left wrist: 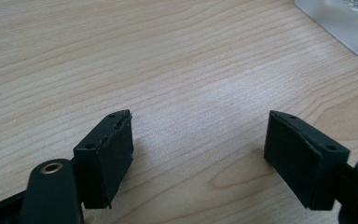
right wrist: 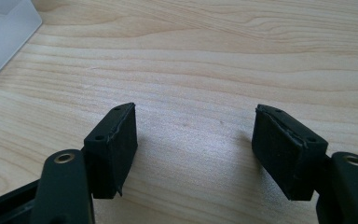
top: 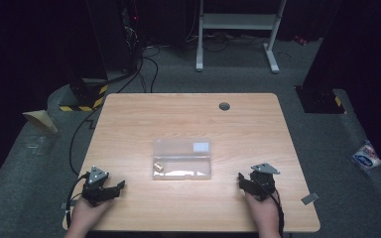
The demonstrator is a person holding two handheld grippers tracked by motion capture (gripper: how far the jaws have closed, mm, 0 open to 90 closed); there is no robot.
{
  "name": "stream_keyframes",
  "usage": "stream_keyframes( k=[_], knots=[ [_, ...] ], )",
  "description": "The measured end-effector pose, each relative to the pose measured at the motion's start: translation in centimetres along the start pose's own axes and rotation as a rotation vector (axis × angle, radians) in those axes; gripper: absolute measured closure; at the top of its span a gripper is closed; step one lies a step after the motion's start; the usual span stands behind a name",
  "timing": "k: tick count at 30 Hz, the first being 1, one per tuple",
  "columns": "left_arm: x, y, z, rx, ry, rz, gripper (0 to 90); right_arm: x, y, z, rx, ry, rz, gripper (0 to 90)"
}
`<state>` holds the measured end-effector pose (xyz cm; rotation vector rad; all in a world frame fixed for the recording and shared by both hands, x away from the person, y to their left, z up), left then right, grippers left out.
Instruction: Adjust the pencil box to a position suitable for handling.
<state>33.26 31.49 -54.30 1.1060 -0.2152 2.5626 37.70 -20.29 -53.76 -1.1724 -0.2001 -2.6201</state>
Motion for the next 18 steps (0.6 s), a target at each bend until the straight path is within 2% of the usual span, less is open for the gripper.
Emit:
stream_keyframes(
  k=[7, 9, 13, 18],
  knots=[
    [0.0, 0.0, 0.0, -0.005, -0.003, -0.001, 23.8, 0.0, -0.3, 0.0, 0.02, 0.009, -0.022, 31.0],
    [0.0, 0.0, 0.0, -0.007, 0.0, 0.0, 23.9, -0.5, -0.2, 0.5, 0.002, 0.0, 0.007, 28.8],
    [0.1, 0.0, 0.0, -0.012, -0.001, -0.004, 23.8, -1.3, 0.3, 1.5, -0.006, -0.003, -0.003, 27.9],
    [0.1, -0.1, -0.1, -0.017, 0.0, -0.008, 23.8, -1.2, 0.2, 1.3, -0.016, -0.006, -0.012, 28.1]
  ],
)
Point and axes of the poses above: each handheld gripper's, and its own axes: x roughly backward along the jaws, z roughly out of its top, y roughly to its right, the point moved 2 cm from there along -x, roughly forward along the jaws, and after that the axes turned 5 degrees about -y, right-handed, at the moved point
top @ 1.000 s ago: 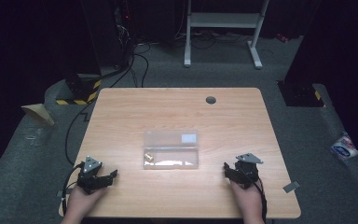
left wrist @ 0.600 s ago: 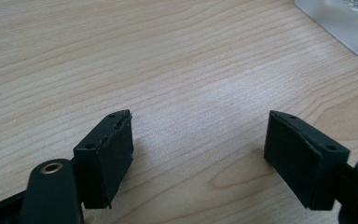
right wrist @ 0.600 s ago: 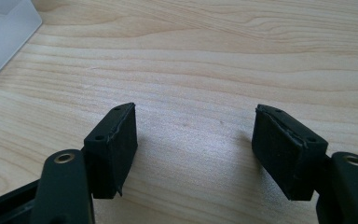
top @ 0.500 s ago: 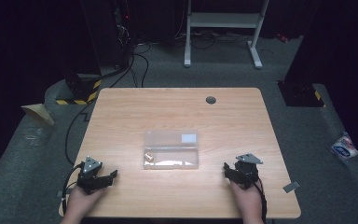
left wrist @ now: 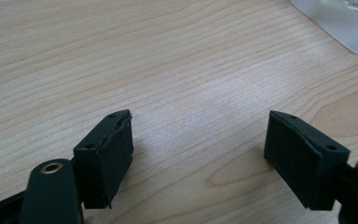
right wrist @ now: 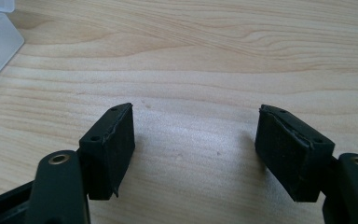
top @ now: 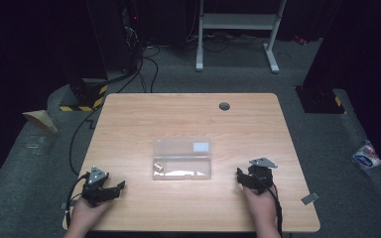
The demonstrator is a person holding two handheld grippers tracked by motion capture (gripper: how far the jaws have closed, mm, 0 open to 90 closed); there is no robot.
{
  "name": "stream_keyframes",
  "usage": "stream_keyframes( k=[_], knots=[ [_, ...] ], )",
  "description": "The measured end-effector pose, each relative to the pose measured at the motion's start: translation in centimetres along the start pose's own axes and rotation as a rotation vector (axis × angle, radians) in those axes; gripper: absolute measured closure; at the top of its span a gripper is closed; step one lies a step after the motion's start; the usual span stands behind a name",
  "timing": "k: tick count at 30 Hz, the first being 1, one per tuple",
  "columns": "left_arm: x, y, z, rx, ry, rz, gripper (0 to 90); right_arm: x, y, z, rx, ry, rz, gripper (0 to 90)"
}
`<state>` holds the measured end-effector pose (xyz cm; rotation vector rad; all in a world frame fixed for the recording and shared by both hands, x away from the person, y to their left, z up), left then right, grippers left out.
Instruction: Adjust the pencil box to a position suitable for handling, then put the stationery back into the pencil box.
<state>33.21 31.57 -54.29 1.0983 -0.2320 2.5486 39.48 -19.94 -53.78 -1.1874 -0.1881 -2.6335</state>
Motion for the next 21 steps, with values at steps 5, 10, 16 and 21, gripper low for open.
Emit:
stream_keyframes(
  k=[5, 10, 16, 21],
  knots=[
    [0.05, 0.11, -0.08, 0.006, 0.0, -0.003, 24.0, 0.26, -0.35, -0.31, -0.02, 0.003, -0.017, 28.4],
    [0.04, 0.03, -0.05, -0.001, 0.0, -0.009, 23.9, 0.27, -0.39, -0.33, -0.021, 0.003, -0.019, 28.4],
    [-0.05, 0.12, 0.02, 0.005, 0.001, -0.011, 24.4, 0.29, -0.39, -0.35, -0.019, 0.004, -0.02, 28.5],
    [0.03, 0.14, -0.04, 0.002, 0.0, -0.007, 24.5, 0.33, -0.44, -0.38, -0.026, 0.001, -0.02, 28.5]
  ],
)
Point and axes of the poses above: each handheld gripper's, and its own axes: x roughly backward along the jaws, z roughly out of its top, y roughly to its right, the point moved 2 cm from there along -x, roughly forward along the jaws, and after that the axes turned 5 degrees about -y, right-handed, at the moved point
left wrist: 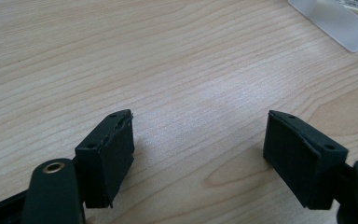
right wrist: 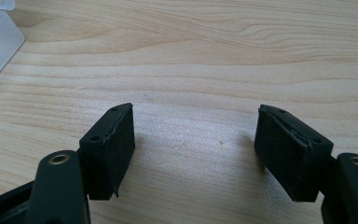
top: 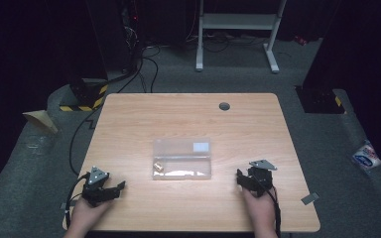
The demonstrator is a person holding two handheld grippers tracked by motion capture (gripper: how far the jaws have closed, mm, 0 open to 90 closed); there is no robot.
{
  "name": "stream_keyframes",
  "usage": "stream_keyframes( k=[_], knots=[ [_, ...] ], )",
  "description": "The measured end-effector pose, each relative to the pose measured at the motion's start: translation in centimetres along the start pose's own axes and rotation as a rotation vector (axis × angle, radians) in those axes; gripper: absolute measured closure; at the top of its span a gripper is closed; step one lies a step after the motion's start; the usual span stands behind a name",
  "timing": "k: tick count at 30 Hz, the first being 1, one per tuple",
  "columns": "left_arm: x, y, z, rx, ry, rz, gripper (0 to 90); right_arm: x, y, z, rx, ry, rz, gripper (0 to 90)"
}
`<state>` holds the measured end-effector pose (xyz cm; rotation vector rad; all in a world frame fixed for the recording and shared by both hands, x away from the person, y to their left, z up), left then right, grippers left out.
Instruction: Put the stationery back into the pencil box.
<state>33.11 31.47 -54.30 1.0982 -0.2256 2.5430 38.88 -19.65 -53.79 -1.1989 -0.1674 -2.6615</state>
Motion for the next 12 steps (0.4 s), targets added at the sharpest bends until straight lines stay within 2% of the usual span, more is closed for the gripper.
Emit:
stream_keyframes(
  k=[12],
  knots=[
    [0.02, 0.01, -0.02, -0.005, 0.0, 0.0, 24.4, 0.03, -0.04, -0.03, -0.001, -0.001, -0.002, 28.5]
  ],
)
Point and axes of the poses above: each handheld gripper's, and its own axes: x roughly backward along the jaws, z roughly out of its top, y roughly to its right, the point moved 2 cm from there along -x, roughly forward along the jaws, and after that the axes turned 5 degrees about -y, right-handed, at the moved point
